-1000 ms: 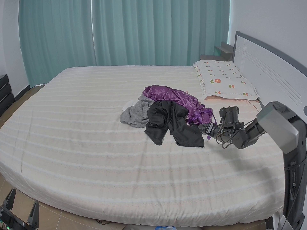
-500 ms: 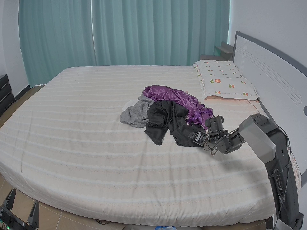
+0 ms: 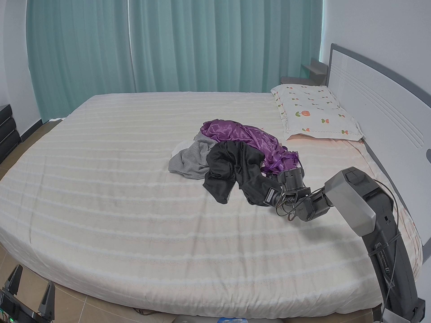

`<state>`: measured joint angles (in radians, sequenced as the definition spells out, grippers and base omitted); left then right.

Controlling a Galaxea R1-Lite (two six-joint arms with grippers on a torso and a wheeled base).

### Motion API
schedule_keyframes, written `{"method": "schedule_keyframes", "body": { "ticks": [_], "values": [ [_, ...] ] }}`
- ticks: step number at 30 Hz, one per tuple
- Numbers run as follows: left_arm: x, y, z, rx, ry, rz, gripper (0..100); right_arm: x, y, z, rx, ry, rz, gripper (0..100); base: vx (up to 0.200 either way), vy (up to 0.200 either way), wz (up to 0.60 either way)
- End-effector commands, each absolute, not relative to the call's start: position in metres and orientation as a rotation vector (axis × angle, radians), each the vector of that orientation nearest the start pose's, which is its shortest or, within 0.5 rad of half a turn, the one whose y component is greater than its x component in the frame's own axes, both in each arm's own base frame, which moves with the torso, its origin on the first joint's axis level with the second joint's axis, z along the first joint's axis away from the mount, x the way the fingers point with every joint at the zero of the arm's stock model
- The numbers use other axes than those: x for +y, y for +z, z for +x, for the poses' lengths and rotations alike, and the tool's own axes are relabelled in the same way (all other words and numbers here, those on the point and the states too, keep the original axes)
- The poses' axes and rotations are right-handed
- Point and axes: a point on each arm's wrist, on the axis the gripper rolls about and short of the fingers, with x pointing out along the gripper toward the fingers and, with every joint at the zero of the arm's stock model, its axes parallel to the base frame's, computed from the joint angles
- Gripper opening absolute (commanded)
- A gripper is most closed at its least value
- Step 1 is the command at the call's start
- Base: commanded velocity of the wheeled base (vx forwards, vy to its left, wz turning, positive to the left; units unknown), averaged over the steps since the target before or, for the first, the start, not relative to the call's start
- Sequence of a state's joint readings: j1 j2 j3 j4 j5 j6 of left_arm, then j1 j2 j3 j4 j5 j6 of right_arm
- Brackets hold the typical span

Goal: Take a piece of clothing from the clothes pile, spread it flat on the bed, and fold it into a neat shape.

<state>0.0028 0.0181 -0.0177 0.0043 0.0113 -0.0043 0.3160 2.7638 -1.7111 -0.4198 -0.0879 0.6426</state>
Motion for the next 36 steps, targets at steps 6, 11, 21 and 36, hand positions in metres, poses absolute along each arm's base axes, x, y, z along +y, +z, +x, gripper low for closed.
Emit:
{"method": "schedule_keyframes", "body": {
  "ticks": [6, 11, 21, 36],
  "values": [
    [0.0, 0.075, -0.023, 0.005, 0.014, -0.009, 100, 0.16, -0.016, 0.478, 0.63, 0.003, 0.667, 0, 0.0, 0.0, 0.0],
    [0.0, 0.075, -0.023, 0.005, 0.015, -0.008, 100, 0.15, 0.034, 0.44, 0.707, 0.095, 0.771, 0, 0.0, 0.0, 0.0],
    [0.0, 0.075, -0.023, 0.005, 0.014, 0.006, 100, 0.122, 0.093, 0.349, 0.608, 0.26, 0.814, 0, 0.0, 0.0, 0.0],
    [0.0, 0.154, -0.041, -0.258, -0.007, -0.121, 100, 0.125, 0.169, 0.247, 0.444, 0.478, 0.761, 0, 0.0, 0.0, 0.0]
  ]
}}
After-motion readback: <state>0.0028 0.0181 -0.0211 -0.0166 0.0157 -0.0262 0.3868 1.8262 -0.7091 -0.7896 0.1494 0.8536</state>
